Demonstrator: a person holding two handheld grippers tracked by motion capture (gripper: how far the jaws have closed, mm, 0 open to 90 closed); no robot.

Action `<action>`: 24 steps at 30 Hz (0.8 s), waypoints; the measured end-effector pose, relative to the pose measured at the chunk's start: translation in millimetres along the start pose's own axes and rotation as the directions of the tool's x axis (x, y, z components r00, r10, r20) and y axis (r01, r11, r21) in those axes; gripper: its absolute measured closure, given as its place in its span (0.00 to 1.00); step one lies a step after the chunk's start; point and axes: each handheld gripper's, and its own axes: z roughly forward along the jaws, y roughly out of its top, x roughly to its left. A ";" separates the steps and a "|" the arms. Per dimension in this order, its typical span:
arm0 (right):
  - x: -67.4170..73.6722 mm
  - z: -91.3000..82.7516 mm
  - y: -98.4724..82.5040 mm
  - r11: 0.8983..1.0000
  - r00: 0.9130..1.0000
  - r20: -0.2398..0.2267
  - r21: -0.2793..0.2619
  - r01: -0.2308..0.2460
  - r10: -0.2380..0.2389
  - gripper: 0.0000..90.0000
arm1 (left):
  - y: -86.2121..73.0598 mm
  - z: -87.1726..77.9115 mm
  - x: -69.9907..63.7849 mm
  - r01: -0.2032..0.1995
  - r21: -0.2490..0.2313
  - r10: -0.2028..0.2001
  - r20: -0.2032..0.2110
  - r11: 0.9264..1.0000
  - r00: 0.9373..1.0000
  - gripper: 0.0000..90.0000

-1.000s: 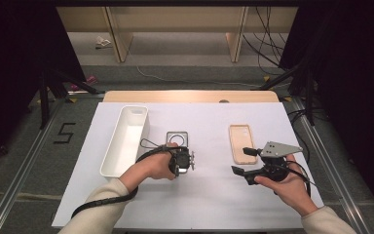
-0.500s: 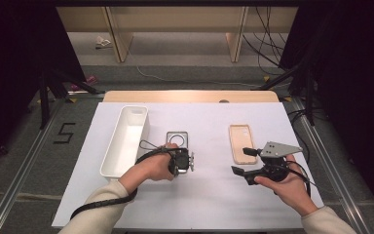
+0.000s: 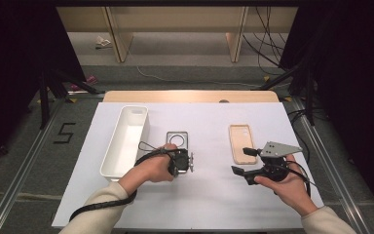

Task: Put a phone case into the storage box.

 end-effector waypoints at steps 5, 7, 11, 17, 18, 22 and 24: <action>-0.4 -0.1 -0.1 1.000 1.000 0.002 0.001 -0.003 0.003 0.23 | -2.3 -0.8 -2.7 -0.007 -0.003 0.007 -0.020 1.000 1.000 0.98; -0.7 0.2 -0.2 1.000 1.000 0.003 0.001 -0.004 0.004 0.23 | -3.7 -1.4 -4.8 -0.003 -0.006 0.003 -0.025 1.000 1.000 0.98; -1.0 0.8 -0.4 1.000 1.000 0.004 0.002 -0.003 0.003 0.23 | -5.5 -5.4 -9.9 -0.008 -0.032 0.007 -0.045 0.999 0.999 0.98; -2.9 1.0 -1.6 1.000 1.000 0.011 0.002 -0.014 0.014 0.23 | -6.3 -14.6 -20.2 -0.014 -0.069 0.010 -0.069 0.998 0.998 0.98; -3.2 0.8 -1.9 1.000 1.000 0.013 0.003 -0.016 0.016 0.23 | -6.6 -15.4 -21.7 -0.012 -0.085 0.005 -0.075 0.996 0.997 0.98; -5.1 0.5 -3.3 1.000 1.000 0.019 0.002 -0.023 0.023 0.23 | -7.5 -19.6 -25.4 -0.014 -0.088 0.007 -0.081 0.996 0.997 0.98; -6.0 0.3 -3.5 1.000 0.999 0.019 0.002 -0.028 0.028 0.23 | -7.3 -22.6 -25.1 -0.022 -0.089 0.013 -0.091 0.996 0.996 0.98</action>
